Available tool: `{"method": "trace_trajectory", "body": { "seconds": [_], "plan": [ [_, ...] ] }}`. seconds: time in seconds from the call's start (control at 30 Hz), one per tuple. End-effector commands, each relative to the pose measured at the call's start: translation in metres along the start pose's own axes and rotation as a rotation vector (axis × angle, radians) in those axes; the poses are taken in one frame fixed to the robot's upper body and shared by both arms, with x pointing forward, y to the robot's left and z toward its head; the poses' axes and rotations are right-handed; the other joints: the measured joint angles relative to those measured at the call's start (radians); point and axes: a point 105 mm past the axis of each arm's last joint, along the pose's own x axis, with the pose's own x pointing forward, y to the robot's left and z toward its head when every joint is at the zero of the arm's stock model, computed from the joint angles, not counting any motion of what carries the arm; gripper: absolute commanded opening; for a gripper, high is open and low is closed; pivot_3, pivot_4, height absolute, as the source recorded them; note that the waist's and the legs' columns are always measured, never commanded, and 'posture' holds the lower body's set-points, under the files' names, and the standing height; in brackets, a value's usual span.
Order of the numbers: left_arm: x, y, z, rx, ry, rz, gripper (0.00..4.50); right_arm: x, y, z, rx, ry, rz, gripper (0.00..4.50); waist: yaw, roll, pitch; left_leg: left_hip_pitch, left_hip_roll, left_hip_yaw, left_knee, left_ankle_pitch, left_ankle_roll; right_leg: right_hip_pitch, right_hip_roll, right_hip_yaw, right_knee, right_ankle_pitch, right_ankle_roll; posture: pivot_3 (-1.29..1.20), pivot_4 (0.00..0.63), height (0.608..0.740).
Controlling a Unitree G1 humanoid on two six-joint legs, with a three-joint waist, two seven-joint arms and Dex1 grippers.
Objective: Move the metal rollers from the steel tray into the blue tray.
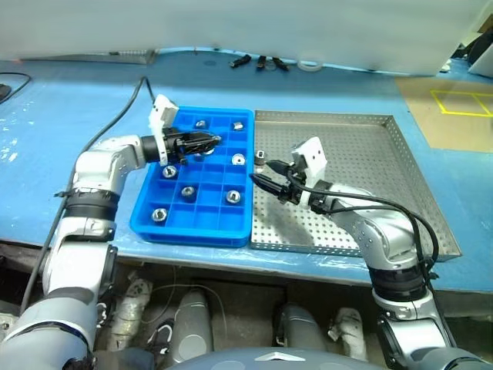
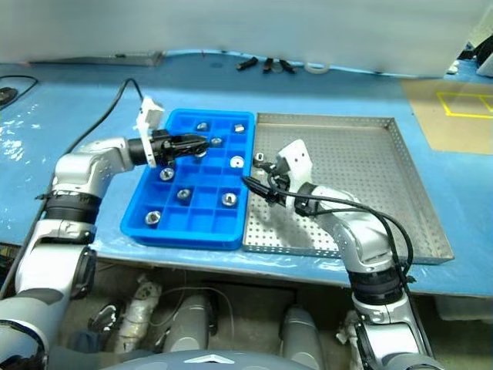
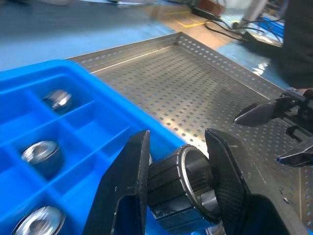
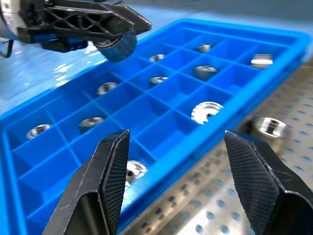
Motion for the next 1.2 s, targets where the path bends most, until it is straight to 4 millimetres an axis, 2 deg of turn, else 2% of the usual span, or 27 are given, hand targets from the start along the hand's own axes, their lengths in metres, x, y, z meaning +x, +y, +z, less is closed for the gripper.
{"method": "trace_trajectory", "body": {
  "seconds": [0.03, 0.2, 0.3, 0.43, 0.63, 0.77, 0.87, 0.93, 1.2],
  "plan": [
    [0.019, -0.014, 0.010, 0.049, -0.001, -0.120, 1.43, -0.016, 0.001, 0.012, -0.010, -0.071, -0.055, 3.22, -0.007, 0.000, 0.000, 0.000, 0.000, 0.000, 0.000, 0.000, 0.000, 0.000, 0.000, 0.000, 0.000, 0.000, 0.000, -0.34, 0.150, 0.740],
    [0.030, -0.019, 0.008, 0.059, 0.022, -0.191, 1.43, -0.030, 0.000, 0.010, 0.000, -0.087, -0.110, 3.22, -0.032, 0.000, 0.000, 0.000, 0.000, 0.000, 0.000, 0.000, 0.001, 0.000, 0.000, 0.001, 0.000, 0.000, 0.000, -0.39, 0.150, 0.740],
    [0.025, -0.011, 0.002, 0.069, 0.043, -0.161, 1.43, -0.034, -0.001, 0.008, 0.007, -0.085, -0.140, 3.22, -0.054, 0.000, 0.000, 0.001, 0.000, 0.001, 0.000, 0.000, 0.001, 0.000, 0.000, 0.001, 0.000, 0.000, 0.000, -0.40, 0.150, 0.740],
    [0.012, 0.008, 0.006, 0.082, 0.036, -0.060, 1.43, -0.034, 0.000, 0.006, 0.011, -0.084, -0.143, 3.22, -0.067, 0.000, 0.000, 0.002, 0.000, 0.001, 0.000, -0.001, 0.001, 0.000, 0.000, 0.002, 0.000, 0.000, 0.000, -0.39, 0.150, 0.740],
    [-0.012, 0.040, -0.005, 0.140, 0.057, 0.160, 1.43, -0.027, 0.000, 0.004, 0.009, -0.072, -0.119, 3.22, -0.062, 0.000, 0.000, 0.002, 0.000, 0.001, 0.000, -0.001, 0.002, 0.001, 0.000, 0.001, -0.001, 0.000, 0.000, -0.33, 0.150, 0.740],
    [-0.028, 0.052, -0.016, 0.113, 0.058, 0.241, 1.43, -0.022, 0.001, 0.003, 0.009, -0.069, -0.097, 3.22, -0.053, 0.000, 0.000, 0.002, 0.000, 0.001, 0.000, -0.003, 0.005, 0.001, 0.000, 0.001, -0.001, 0.000, 0.000, -0.31, 0.150, 0.740],
    [-0.034, 0.054, -0.020, 0.082, 0.057, 0.241, 1.43, -0.020, 0.003, 0.003, 0.008, -0.068, -0.087, 3.22, -0.046, 0.000, 0.000, 0.002, 0.000, 0.001, 0.000, -0.003, 0.005, 0.001, 0.000, 0.001, -0.001, 0.000, 0.000, -0.30, 0.150, 0.740],
    [-0.037, 0.046, -0.023, 0.064, 0.065, 0.178, 1.43, -0.019, 0.003, 0.002, 0.008, -0.065, -0.085, 3.22, -0.044, 0.000, 0.000, 0.002, 0.000, 0.001, 0.000, -0.003, 0.004, 0.001, 0.000, 0.001, -0.001, 0.000, 0.000, -0.30, 0.150, 0.740],
    [-0.041, 0.038, -0.051, 0.049, 0.144, 0.134, 1.43, -0.020, 0.005, -0.002, 0.014, -0.056, -0.081, 3.22, -0.044, 0.000, 0.000, 0.002, 0.000, 0.001, 0.000, -0.003, 0.005, 0.001, 0.000, 0.001, 0.000, 0.000, -0.001, -0.31, 0.150, 0.740]
  ]
}}
